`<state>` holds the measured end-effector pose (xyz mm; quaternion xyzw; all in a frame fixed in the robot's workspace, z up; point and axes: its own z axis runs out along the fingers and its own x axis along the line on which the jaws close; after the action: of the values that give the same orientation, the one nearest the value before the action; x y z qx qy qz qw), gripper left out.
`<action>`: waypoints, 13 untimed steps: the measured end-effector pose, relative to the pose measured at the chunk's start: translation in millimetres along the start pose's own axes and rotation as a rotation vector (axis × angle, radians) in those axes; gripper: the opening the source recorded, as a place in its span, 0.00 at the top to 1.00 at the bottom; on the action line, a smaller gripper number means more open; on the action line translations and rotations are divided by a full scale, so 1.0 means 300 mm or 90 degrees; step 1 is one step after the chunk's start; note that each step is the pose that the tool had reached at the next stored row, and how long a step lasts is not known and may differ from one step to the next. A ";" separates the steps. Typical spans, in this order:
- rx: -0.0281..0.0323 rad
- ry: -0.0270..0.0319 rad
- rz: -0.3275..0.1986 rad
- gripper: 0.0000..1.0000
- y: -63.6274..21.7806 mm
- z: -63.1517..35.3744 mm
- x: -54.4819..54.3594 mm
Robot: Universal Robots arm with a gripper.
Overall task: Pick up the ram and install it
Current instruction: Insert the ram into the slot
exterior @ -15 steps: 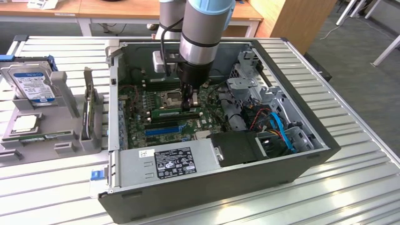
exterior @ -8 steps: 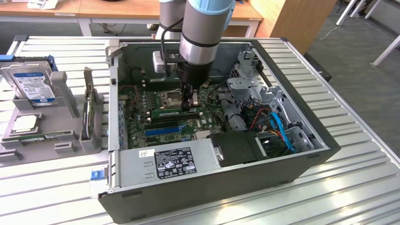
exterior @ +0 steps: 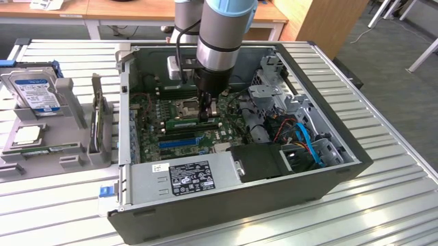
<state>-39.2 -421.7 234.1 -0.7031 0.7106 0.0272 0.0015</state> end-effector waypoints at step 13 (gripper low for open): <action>0.0000 0.0000 0.000 0.88 0.000 0.010 0.000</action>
<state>-39.2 -421.7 231.1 -0.7031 0.7106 0.0272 0.0015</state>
